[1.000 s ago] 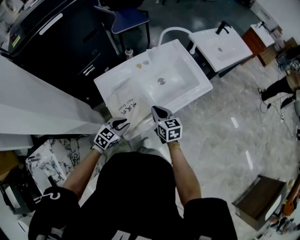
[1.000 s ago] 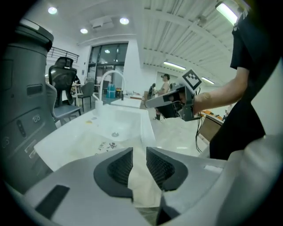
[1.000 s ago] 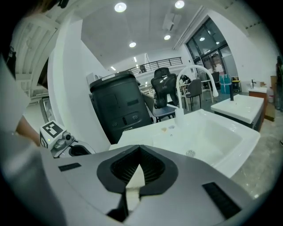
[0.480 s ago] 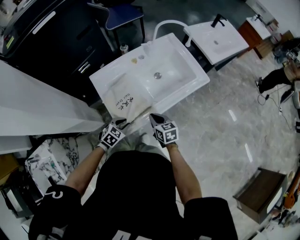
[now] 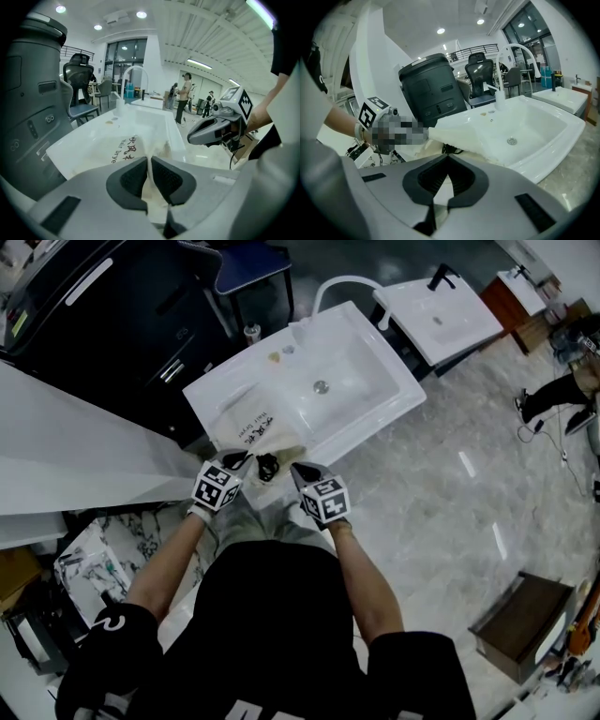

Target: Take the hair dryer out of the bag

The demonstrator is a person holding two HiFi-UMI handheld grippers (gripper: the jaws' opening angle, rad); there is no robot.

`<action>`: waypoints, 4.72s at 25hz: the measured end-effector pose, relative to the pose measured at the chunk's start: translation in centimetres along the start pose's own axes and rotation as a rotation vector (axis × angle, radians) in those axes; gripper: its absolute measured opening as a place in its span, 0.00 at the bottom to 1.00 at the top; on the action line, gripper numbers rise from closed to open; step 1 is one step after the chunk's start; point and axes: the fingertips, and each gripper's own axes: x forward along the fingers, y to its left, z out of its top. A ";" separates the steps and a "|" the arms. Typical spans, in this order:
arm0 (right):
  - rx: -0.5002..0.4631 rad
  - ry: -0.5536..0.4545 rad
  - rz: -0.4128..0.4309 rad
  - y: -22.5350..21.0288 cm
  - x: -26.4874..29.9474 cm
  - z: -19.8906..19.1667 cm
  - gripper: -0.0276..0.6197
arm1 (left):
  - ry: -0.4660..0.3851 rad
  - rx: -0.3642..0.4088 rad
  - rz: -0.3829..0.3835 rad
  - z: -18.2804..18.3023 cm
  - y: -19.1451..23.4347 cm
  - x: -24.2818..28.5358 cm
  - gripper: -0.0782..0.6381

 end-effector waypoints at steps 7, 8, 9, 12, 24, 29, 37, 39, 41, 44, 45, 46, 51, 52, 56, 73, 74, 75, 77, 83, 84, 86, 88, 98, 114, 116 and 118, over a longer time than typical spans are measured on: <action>-0.002 0.044 -0.011 1.2 3.7 0.3 0.04 | 0.006 0.096 -0.072 0.0 0.4 0.3 0.15; -0.004 0.059 -0.013 1.3 4.4 0.1 0.04 | 0.002 0.104 -0.087 -0.1 0.6 0.4 0.15; -0.005 0.073 -0.015 1.5 5.2 -0.1 0.04 | -0.002 0.104 -0.102 -0.1 0.7 0.5 0.15; 0.003 0.100 -0.032 1.2 7.7 -0.3 0.20 | -0.014 0.092 -0.138 -0.4 1.8 1.1 0.15; 0.096 0.219 -0.083 1.0 15.8 -0.9 0.40 | -0.041 0.009 -0.296 0.1 4.9 2.6 0.15; 0.094 0.256 -0.168 -0.3 17.6 -1.5 0.41 | -0.030 0.030 -0.345 -0.2 6.1 3.3 0.15; 0.090 0.296 -0.185 -0.5 18.4 -1.9 0.37 | -0.031 -0.001 -0.357 -0.9 7.3 3.8 0.15; 0.102 0.294 -0.184 -0.6 18.3 -1.9 0.37 | -0.032 0.004 -0.359 -0.8 7.1 3.8 0.15; 0.118 0.292 -0.185 -0.6 18.2 -1.8 0.36 | -0.035 0.008 -0.357 -0.7 7.1 3.7 0.15; 0.140 0.284 -0.174 -0.5 17.8 -1.2 0.36 | -0.044 0.014 -0.343 -0.4 7.1 3.5 0.15; 0.143 0.281 -0.170 -0.5 17.5 -0.9 0.36 | -0.048 0.019 -0.336 -0.3 7.0 3.5 0.15; 0.146 0.275 -0.167 -0.4 17.1 -0.5 0.36 | -0.052 0.026 -0.327 -0.1 6.9 3.4 0.15; 0.160 0.217 -0.147 0.0 14.0 1.4 0.35 | -0.073 0.059 -0.276 0.5 6.0 3.0 0.15; 0.157 0.207 -0.145 0.0 13.2 1.7 0.35 | -0.079 0.062 -0.268 0.7 5.8 3.0 0.15; 0.137 0.200 -0.127 0.0 10.0 1.3 0.34 | -0.079 0.088 -0.238 1.5 4.2 3.1 0.15; 0.205 0.110 -0.110 -2.1 -2.2 -4.5 0.34 | -0.077 0.182 -0.214 2.5 -5.7 4.5 0.21; 0.210 0.104 -0.111 -2.3 -2.7 -4.7 0.34 | -0.085 0.174 -0.215 2.8 -6.1 4.4 0.21; 0.216 0.098 -0.111 -2.5 -3.1 -4.8 0.34 | -0.095 0.164 -0.216 3.0 -6.5 4.2 0.21; 0.228 0.083 -0.109 -2.8 -3.9 -4.9 0.34 | -0.113 0.146 -0.220 3.4 -7.2 4.1 0.21; 0.219 0.068 -0.098 -3.0 -5.0 -4.5 0.34 | -0.116 0.136 -0.150 4.2 -7.8 3.8 0.21; 0.201 0.074 -0.087 -2.7 -4.9 -4.3 0.34 | -0.126 0.134 -0.132 4.4 -7.7 3.6 0.21; 0.153 0.094 -0.051 -1.7 -4.3 -3.9 0.34 | -0.154 0.136 -0.109 5.1 -7.5 3.1 0.20; 0.112 0.116 -0.009 -0.4 -3.5 -3.7 0.34 | -0.182 0.147 -0.098 5.9 -7.2 2.8 0.19; 0.189 0.116 0.032 0.2 -1.0 -2.9 0.34 | -0.157 0.132 -0.034 3.0 -4.5 0.2 0.19; 0.242 0.105 0.042 -0.2 2.8 -3.1 0.35 | -0.169 0.219 -0.224 0.9 -11.6 -2.7 0.18; 0.238 0.107 0.046 -0.3 2.8 -3.1 0.34 | -0.156 0.223 -0.278 0.4 -12.9 -2.5 0.18; 0.234 0.109 0.051 -0.3 2.9 -3.2 0.34 | -0.125 0.244 -0.326 -0.5 -14.0 -1.9 0.19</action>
